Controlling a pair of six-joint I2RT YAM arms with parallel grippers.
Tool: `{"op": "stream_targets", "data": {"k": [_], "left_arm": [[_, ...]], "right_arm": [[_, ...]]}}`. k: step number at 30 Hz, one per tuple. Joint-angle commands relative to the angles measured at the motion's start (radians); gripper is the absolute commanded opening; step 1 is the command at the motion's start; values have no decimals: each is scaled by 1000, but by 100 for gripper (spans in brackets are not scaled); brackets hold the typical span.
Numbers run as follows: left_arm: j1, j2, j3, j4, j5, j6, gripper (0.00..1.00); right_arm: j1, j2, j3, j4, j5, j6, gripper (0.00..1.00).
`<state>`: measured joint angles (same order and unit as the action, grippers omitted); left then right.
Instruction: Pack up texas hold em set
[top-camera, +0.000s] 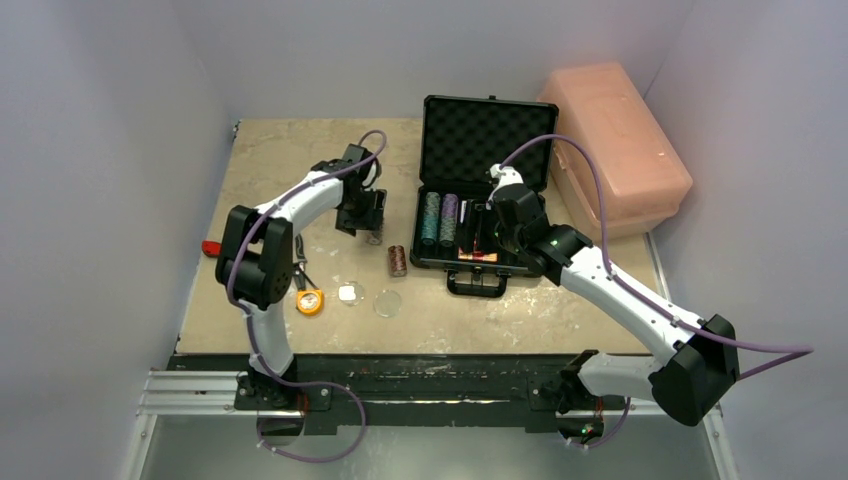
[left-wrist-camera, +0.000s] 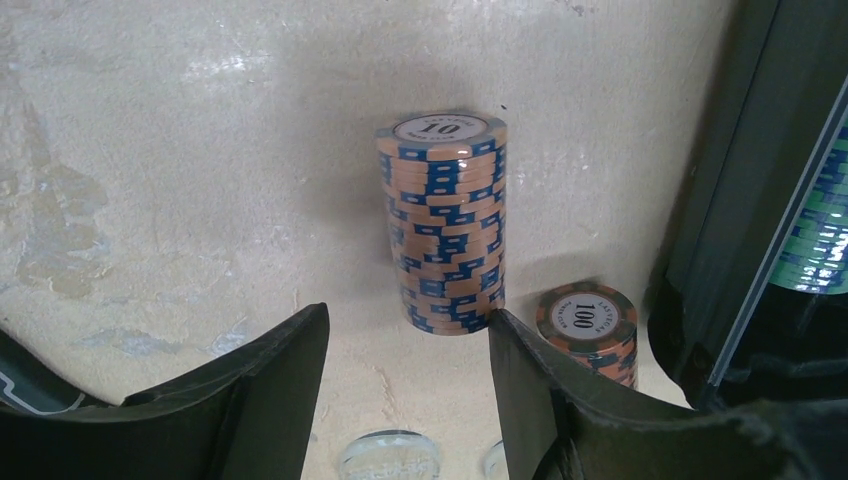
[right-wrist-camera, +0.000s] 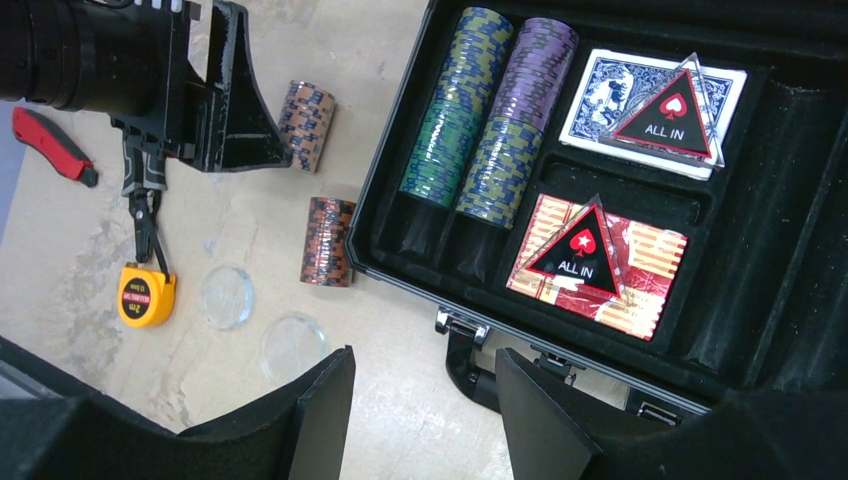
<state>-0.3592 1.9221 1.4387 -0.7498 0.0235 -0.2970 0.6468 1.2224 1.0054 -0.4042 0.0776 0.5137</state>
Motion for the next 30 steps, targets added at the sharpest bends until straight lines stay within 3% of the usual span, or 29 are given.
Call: {"op": "stream_targets", "data": {"k": [1,17,30], "left_arm": [[16,5,45,23,22,-46,59],[16,66,77,27,46,-51,59],[16,99,90,16,23,-54,51]], "right_arm": [[-3,-9,8,14,-14,-14,58],[-3,-12,-14,21,-11,-15,58],[-3,-12,-17,25,-12,-17,58]]}}
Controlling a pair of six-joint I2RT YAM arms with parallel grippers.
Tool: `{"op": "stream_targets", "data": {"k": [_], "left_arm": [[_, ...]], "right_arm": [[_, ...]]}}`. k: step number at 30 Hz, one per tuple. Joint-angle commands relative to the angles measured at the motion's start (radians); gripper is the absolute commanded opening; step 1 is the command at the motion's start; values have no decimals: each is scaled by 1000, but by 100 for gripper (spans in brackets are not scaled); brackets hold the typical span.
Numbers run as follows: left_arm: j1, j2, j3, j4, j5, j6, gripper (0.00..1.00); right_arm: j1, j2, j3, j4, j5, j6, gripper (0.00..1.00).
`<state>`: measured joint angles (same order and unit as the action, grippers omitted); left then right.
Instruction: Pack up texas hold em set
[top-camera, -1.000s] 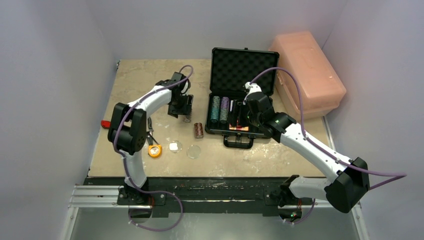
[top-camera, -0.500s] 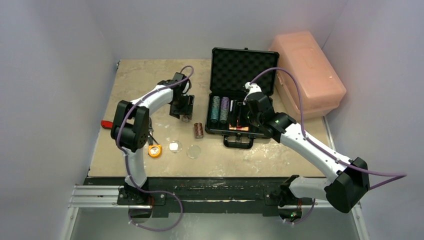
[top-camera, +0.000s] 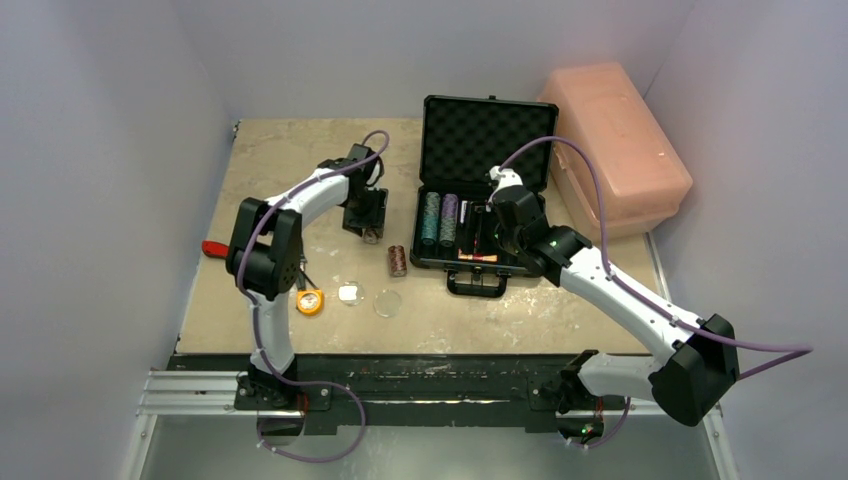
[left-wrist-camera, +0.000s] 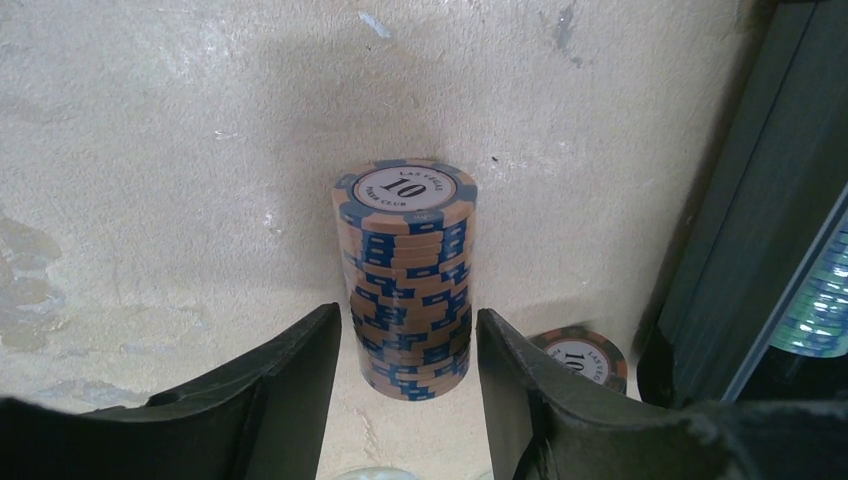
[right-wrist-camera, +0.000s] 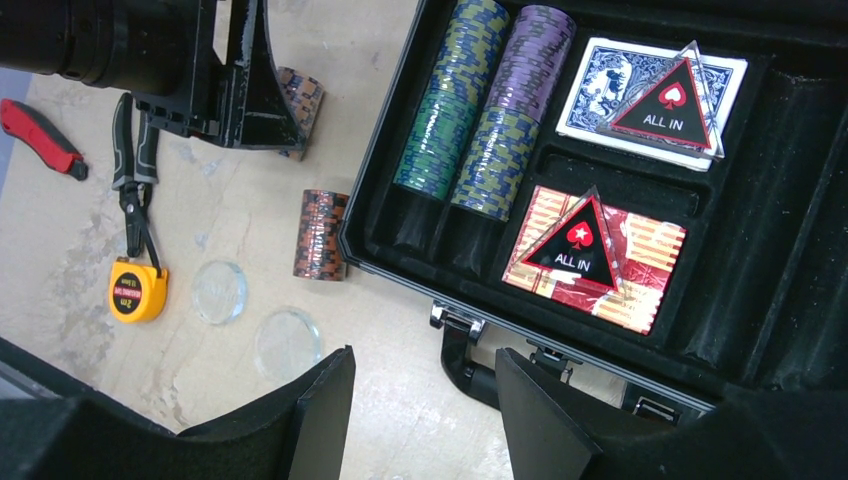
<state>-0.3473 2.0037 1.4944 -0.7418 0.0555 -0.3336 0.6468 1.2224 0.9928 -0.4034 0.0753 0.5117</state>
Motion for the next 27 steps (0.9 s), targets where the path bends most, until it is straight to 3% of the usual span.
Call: {"op": "stream_targets", "data": {"k": [1,8,15,27], "left_arm": [[4,19,33,8,-9,-18,50],[4,36,35,4,-2,-15,39],[3,15,42,4,41,-13,0],[2,-153,28,48,128,5,0]], "right_arm": [[-3,-12,-5,24,-11,-15,58],[-3,-23,0,9,-8,-15,58],[-3,-57,0,-25,9,-11,58],[-4,-129,22,-22,-26,4,59]]}}
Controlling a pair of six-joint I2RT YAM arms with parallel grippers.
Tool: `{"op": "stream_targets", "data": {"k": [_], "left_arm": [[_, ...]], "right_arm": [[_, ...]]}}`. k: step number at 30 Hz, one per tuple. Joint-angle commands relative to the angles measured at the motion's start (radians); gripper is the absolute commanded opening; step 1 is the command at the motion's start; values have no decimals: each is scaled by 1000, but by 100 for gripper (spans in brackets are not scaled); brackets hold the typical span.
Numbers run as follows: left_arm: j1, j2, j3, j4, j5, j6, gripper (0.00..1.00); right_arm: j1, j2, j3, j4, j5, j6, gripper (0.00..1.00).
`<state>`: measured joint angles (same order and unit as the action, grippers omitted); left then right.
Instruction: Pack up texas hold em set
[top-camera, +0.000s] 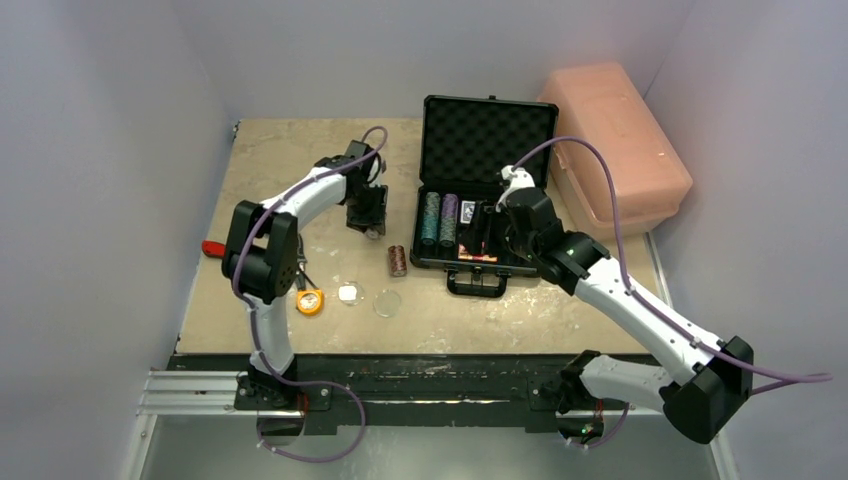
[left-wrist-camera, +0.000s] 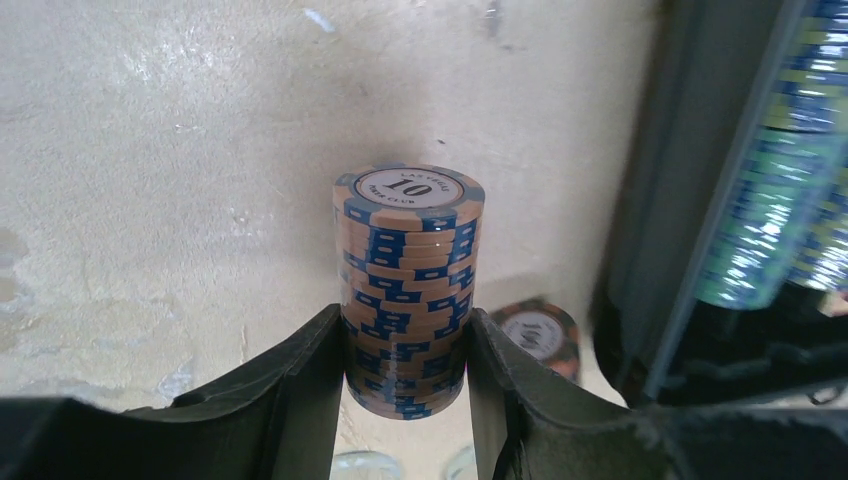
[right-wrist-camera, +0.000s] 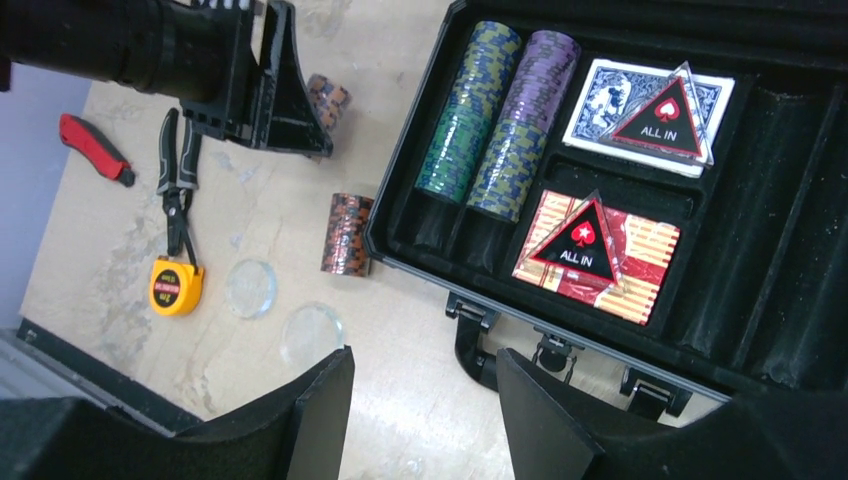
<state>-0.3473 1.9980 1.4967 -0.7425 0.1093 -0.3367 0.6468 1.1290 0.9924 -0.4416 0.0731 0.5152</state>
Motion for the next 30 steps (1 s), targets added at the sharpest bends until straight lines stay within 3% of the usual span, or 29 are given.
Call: {"op": "stream_targets", "data": {"k": [1,11,21,25,30], "left_arm": [[2,-168,22,53,82,8,0],[4,-339,-7,84,140,28,0],[16,-436,-35,140,253,-7,0],[53,-475,-76,214,387,-59,0],[83,-505,-140,388,680,-127,0]], "right_arm": [[-3,-38,25,21,-30,2,60],[-3,-74,55,61,-17,14,60],[-3,-91,-1,218,-122,55,58],[-3,-101,-19,280,-145,58,57],[-3,-118,-33,357,-198,52,56]]}}
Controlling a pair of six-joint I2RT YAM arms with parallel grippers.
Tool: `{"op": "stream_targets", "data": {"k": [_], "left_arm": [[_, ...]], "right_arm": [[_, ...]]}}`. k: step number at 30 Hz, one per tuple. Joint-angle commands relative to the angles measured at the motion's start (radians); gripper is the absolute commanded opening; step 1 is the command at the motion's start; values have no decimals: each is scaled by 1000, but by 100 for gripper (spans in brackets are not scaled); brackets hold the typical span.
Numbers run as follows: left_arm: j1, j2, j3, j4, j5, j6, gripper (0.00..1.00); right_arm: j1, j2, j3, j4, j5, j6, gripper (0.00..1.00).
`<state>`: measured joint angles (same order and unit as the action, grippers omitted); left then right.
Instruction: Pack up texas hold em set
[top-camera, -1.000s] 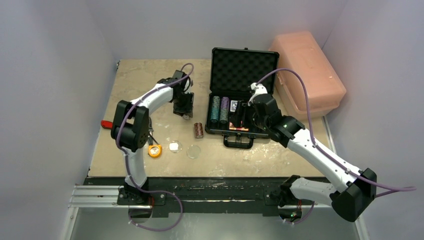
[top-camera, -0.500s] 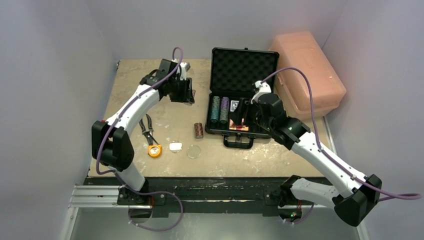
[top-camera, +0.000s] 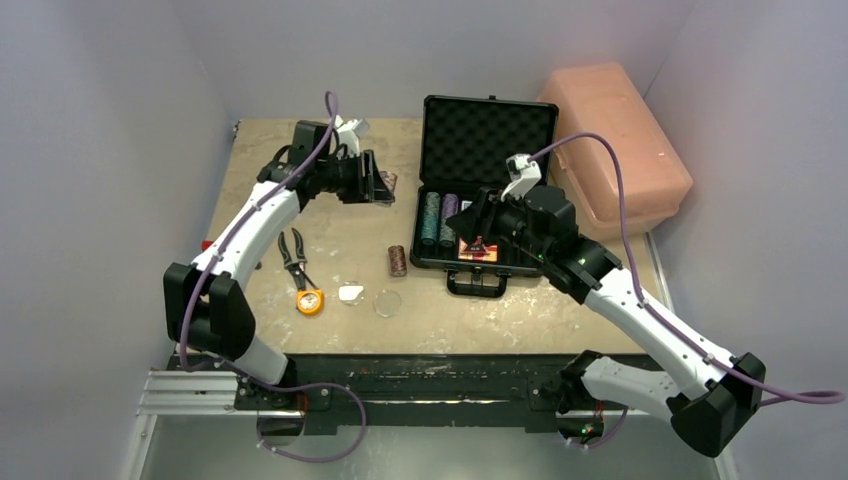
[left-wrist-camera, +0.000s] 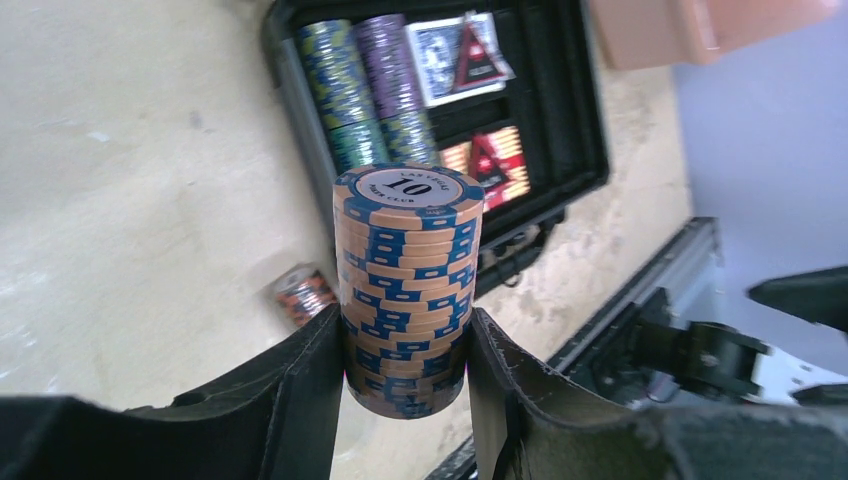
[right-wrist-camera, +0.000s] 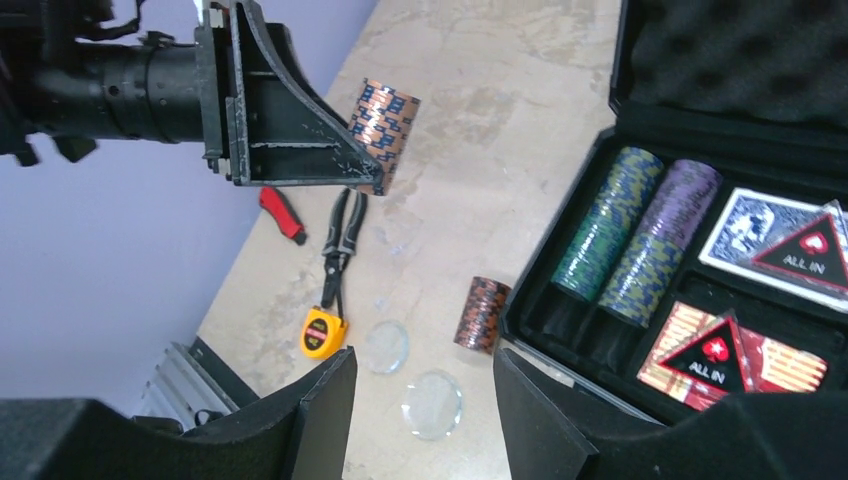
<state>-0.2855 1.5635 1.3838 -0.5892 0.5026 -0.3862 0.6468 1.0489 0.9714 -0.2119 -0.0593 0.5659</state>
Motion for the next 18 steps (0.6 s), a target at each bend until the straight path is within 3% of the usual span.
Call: {"op": "stream_targets", "data": {"k": [1,10,18], "left_arm": [[22,-76,-40,275,336,-95,0],[22,-143,-186,779,601,-330,0],[20,-117,-276,1254,721,-631,0]], "right_arm": [[-3,-44,-21,149,-78,-1,56],[-3,-120,-120,370,-193,-2,56],[-3,-127,-135,461,-201,22,55]]}}
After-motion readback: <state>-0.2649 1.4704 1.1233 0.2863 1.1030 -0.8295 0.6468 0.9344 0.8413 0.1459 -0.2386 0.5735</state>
